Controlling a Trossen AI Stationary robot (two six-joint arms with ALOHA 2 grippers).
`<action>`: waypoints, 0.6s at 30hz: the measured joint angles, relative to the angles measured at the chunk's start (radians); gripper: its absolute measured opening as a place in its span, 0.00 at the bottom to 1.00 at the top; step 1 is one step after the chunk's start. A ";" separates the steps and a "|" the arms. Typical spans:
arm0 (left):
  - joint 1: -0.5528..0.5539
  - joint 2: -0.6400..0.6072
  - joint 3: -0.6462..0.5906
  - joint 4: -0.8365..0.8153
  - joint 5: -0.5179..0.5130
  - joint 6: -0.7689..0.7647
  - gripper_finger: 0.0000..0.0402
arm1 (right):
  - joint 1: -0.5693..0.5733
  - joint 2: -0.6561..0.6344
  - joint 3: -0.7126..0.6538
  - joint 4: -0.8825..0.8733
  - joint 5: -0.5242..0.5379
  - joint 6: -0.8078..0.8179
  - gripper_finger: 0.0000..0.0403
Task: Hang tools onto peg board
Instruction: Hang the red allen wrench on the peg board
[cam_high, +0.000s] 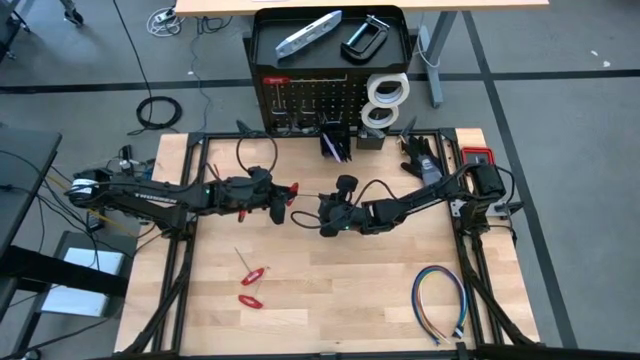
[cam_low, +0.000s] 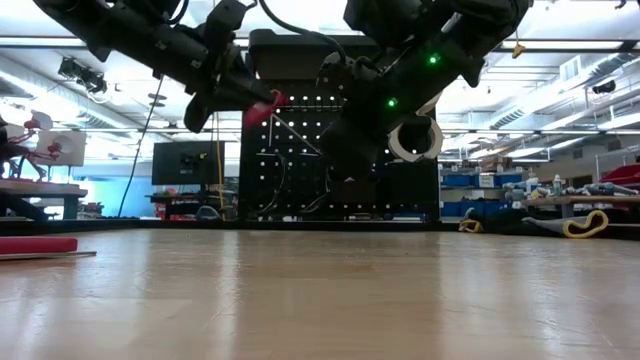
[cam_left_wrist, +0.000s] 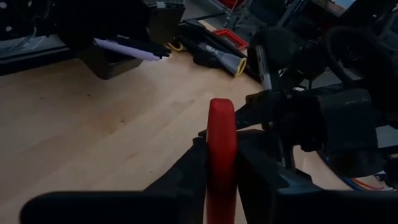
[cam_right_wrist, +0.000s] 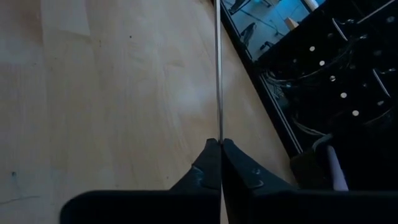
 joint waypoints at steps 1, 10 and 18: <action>0.000 0.000 0.000 0.004 0.002 0.000 0.20 | 0.000 0.000 0.000 0.000 0.000 0.000 0.01; 0.001 -0.063 0.001 0.000 0.005 0.125 0.24 | -0.001 0.000 0.000 -0.003 -0.027 0.025 0.01; 0.002 -0.331 0.117 -0.209 -0.144 0.399 0.24 | -0.054 0.000 0.137 -0.159 -0.010 0.390 0.01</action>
